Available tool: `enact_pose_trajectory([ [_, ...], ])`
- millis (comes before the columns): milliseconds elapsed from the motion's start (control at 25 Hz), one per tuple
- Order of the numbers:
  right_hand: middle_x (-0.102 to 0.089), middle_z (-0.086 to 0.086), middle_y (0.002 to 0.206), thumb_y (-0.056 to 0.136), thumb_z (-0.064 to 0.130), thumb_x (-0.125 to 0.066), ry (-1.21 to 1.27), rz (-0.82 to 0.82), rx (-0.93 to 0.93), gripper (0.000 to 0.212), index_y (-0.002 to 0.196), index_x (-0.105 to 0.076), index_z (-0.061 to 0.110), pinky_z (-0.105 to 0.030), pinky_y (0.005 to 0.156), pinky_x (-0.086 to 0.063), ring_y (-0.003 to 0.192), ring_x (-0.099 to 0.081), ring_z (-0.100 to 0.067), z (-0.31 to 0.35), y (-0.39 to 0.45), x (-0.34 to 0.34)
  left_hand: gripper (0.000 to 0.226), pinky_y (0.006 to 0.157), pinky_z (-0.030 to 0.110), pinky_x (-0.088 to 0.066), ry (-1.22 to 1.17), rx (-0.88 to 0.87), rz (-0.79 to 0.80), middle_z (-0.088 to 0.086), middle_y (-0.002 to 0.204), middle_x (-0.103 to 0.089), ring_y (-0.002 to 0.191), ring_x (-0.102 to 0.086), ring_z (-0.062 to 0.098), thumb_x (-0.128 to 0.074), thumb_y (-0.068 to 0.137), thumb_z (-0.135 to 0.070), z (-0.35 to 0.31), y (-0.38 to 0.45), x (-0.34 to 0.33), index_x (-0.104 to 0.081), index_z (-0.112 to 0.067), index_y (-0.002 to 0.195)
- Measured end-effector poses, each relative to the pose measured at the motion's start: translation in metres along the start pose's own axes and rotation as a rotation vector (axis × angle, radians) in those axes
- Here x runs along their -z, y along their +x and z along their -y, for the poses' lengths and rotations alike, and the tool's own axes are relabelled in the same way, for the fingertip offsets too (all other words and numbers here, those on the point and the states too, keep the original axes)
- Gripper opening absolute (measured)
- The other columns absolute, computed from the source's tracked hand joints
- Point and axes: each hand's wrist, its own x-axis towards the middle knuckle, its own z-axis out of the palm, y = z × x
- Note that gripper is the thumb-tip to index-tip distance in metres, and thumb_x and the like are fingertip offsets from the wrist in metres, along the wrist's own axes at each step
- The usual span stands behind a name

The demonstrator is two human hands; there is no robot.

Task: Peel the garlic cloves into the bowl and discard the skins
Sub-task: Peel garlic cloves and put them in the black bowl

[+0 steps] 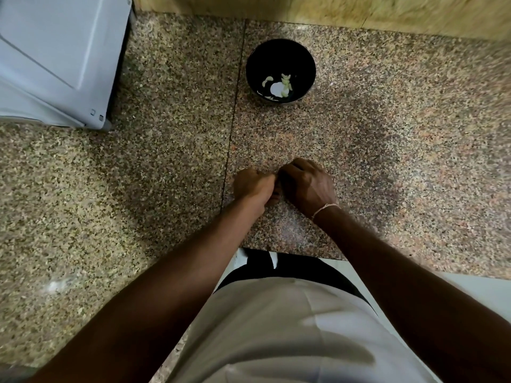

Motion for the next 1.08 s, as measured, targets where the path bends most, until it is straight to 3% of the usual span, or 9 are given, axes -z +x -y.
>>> enact_pose_trajectory([
  [200, -0.064, 0.000, 0.101, 0.104, 0.024, -0.058, 0.242, -0.055, -0.073, 0.015, 0.107, -0.070, 0.016, -0.037, 0.064, -0.055, 0.082, -0.061, -0.018, -0.003, -0.006, 0.004, 0.007, 0.057, 0.047, -0.065, -0.043, -0.050, 0.006, 0.014, 0.077, -0.078, 0.059, -0.075, 0.029, -0.073, 0.095, -0.014, 0.000, -0.017, 0.006, -0.073, -0.007, 0.097],
  [400, -0.064, 0.001, 0.101, 0.100, 0.020, -0.063, 0.396, -0.085, -0.104, 0.011, 0.107, -0.070, 0.017, -0.041, 0.067, -0.058, 0.081, -0.063, -0.015, -0.009, -0.011, 0.010, 0.004, 0.056, 0.033, -0.062, -0.150, -0.132, 0.160, 0.008, 0.082, -0.079, 0.065, -0.075, 0.020, -0.069, 0.101, -0.015, -0.009, -0.040, 0.010, -0.072, -0.017, 0.099],
  [640, -0.072, 0.006, 0.101, 0.100, 0.021, -0.064, 0.572, -0.154, -0.140, 0.013, 0.108, -0.074, 0.018, -0.028, 0.071, -0.059, 0.085, -0.067, -0.006, -0.009, -0.012, 0.018, 0.013, 0.054, 0.028, -0.059, -0.212, -0.119, 0.235, 0.004, 0.086, -0.080, 0.067, -0.076, 0.018, -0.064, 0.105, -0.021, -0.018, -0.053, 0.015, -0.072, -0.011, 0.107],
  [840, -0.077, 0.009, 0.097, 0.100, 0.025, -0.065, 0.557, -0.148, -0.184, 0.016, 0.111, -0.076, 0.022, -0.017, 0.067, -0.055, 0.081, -0.069, -0.001, -0.006, -0.014, 0.023, 0.016, 0.053, 0.028, -0.059, -0.231, -0.136, 0.249, 0.002, 0.084, -0.080, 0.065, -0.075, 0.014, -0.063, 0.105, -0.022, -0.019, -0.059, 0.015, -0.072, -0.008, 0.108],
  [1080, -0.078, 0.008, 0.093, 0.099, 0.025, -0.067, 0.616, -0.109, -0.233, 0.017, 0.111, -0.077, 0.019, -0.018, 0.069, -0.059, 0.082, -0.072, -0.001, -0.004, -0.016, 0.029, 0.016, 0.053, 0.029, -0.059, -0.234, -0.158, 0.284, 0.005, 0.086, -0.079, 0.065, -0.073, 0.016, -0.063, 0.105, -0.020, -0.015, -0.061, 0.017, -0.070, -0.006, 0.109],
])
